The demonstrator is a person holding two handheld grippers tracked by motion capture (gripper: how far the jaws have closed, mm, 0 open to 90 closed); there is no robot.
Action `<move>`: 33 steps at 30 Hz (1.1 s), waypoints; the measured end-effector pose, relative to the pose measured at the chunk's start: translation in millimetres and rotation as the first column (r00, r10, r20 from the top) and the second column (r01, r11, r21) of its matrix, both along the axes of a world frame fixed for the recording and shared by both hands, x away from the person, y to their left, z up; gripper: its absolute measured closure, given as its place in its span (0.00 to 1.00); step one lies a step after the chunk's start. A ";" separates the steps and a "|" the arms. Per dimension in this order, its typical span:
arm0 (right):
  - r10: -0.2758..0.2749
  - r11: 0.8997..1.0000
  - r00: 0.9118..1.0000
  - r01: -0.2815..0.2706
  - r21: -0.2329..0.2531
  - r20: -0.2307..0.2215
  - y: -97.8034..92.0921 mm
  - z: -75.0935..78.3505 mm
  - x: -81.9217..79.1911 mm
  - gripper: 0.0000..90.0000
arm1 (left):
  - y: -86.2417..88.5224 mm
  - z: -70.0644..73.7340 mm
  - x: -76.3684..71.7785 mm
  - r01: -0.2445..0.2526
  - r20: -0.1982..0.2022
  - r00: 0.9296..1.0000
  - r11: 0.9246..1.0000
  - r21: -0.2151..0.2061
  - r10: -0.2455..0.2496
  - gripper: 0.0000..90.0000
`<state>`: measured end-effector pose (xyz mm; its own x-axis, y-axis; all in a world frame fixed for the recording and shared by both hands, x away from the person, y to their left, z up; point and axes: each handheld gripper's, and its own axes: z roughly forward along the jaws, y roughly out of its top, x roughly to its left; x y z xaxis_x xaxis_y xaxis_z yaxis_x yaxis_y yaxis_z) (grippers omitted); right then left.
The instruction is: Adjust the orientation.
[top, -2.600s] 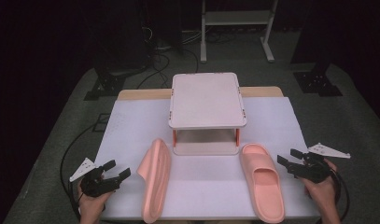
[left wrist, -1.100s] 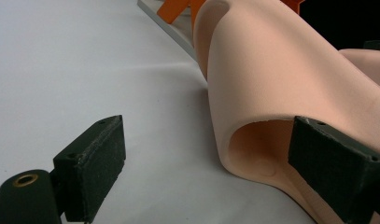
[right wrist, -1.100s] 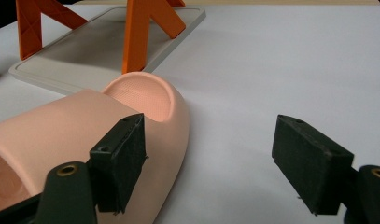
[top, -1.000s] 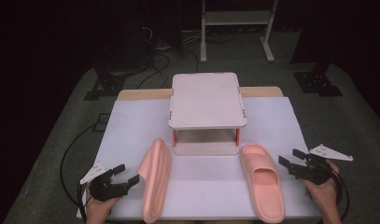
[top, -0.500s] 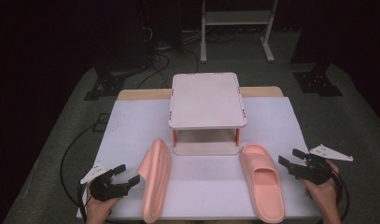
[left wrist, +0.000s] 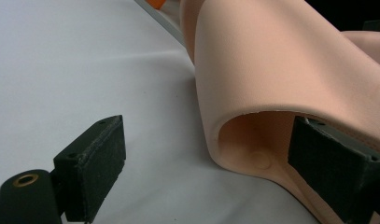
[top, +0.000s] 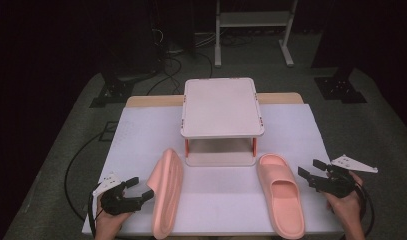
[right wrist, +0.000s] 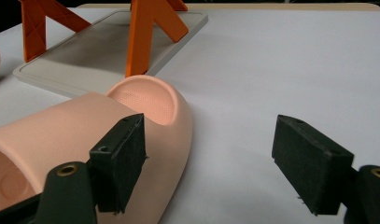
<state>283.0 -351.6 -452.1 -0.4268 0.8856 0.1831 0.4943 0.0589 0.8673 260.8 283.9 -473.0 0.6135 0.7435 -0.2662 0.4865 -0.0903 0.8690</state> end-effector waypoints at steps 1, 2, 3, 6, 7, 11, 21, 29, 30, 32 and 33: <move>0.000 1.000 1.000 0.000 -0.001 -0.001 0.5 -0.1 0.1 0.28 | -0.3 -0.2 0.7 0.000 -0.002 1.000 1.000 -0.004 0.000 0.13; 0.002 1.000 1.000 -0.002 -0.003 -0.001 0.7 -0.2 0.2 0.28 | -0.6 -0.3 1.4 0.001 -0.004 1.000 1.000 -0.007 -0.001 0.13; 0.002 1.000 1.000 -0.002 -0.003 -0.001 0.8 -0.3 0.2 0.28 | -1.0 -0.4 2.0 0.004 -0.005 1.000 1.000 -0.009 -0.004 0.14; 0.003 1.000 1.000 -0.003 -0.002 0.000 1.3 -0.4 0.4 0.28 | -2.3 -0.8 2.7 0.004 -0.006 1.000 1.000 -0.010 -0.004 0.15; 0.002 1.000 1.000 -0.002 -0.002 -0.001 1.9 -0.7 0.5 0.28 | -3.7 -0.9 3.6 0.008 -0.010 1.000 1.000 -0.008 -0.008 0.16; 0.004 1.000 1.000 -0.004 -0.003 -0.003 2.5 -1.1 0.6 0.28 | -7.2 -1.8 6.4 0.011 -0.019 1.000 1.000 -0.010 -0.012 0.19; 0.010 1.000 1.000 -0.010 -0.007 -0.006 3.0 -1.9 0.4 0.28 | -15.5 -1.1 10.1 0.013 -0.015 1.000 1.000 -0.004 -0.013 0.31; 0.014 1.000 1.000 -0.014 -0.014 -0.007 3.5 -2.6 0.4 0.28 | -19.2 -1.5 12.1 0.013 -0.020 1.000 1.000 -0.006 -0.013 0.35; 0.014 1.000 1.000 -0.014 -0.015 -0.007 3.6 -2.7 0.5 0.28 | -20.7 -1.6 12.2 0.017 -0.028 0.999 1.000 -0.004 -0.018 0.36; 0.016 1.000 1.000 -0.016 -0.018 -0.005 3.7 -3.0 0.8 0.28 | -22.1 -1.9 12.8 0.023 -0.027 0.999 1.000 -0.004 -0.023 0.36; 0.016 1.000 1.000 -0.016 -0.018 -0.005 3.7 -3.0 0.8 0.28 | -22.1 -1.9 12.8 0.023 -0.027 0.999 1.000 -0.004 -0.023 0.36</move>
